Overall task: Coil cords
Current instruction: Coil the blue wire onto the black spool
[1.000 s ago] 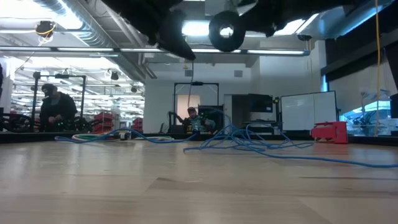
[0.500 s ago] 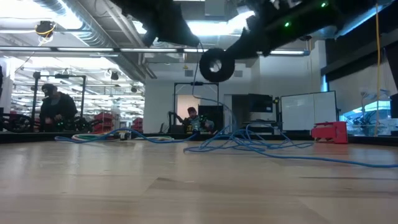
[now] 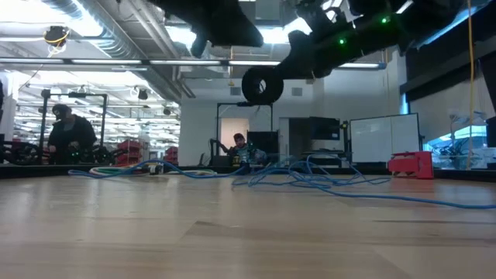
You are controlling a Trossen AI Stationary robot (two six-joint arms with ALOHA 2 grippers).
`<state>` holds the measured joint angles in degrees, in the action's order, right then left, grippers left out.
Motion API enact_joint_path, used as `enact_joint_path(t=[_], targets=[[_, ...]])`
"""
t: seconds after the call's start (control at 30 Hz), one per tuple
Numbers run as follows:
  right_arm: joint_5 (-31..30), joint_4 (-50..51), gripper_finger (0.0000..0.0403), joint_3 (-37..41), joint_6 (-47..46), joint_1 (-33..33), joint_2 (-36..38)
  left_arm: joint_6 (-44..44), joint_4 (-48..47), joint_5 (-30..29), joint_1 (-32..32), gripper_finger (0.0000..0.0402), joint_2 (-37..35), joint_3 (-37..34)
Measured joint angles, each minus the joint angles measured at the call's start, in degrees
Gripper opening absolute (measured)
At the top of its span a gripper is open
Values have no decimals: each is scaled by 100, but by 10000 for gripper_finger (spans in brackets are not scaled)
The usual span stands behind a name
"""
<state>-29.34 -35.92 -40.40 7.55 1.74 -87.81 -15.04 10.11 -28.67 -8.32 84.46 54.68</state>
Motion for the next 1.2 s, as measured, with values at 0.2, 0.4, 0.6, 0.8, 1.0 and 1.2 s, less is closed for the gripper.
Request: enact_joint_path(t=[0.2, 0.4, 0.6, 0.8, 1.0, 1.2], targets=[[22, 144, 5, 0, 43, 6, 0, 315, -471, 2, -47, 13, 54, 0], [26, 87, 5, -2, 174, 11, 24, 559, -1322, 1, -149, 14, -8, 0], [26, 293, 5, -237, 268, 11, 33, 65, -2036, -138, 78, 55, 93, 0], [39, 514, 5, -597, 471, 11, 34, 276, -2036, -165, 332, 126, 441, -2], [44, 696, 5, -686, 465, 11, 99, 1068, -936, -1157, 336, 155, 408, -521], [246, 603, 5, -686, 330, 9, 342, 1482, 1602, -1134, 535, 157, 255, -1928]])
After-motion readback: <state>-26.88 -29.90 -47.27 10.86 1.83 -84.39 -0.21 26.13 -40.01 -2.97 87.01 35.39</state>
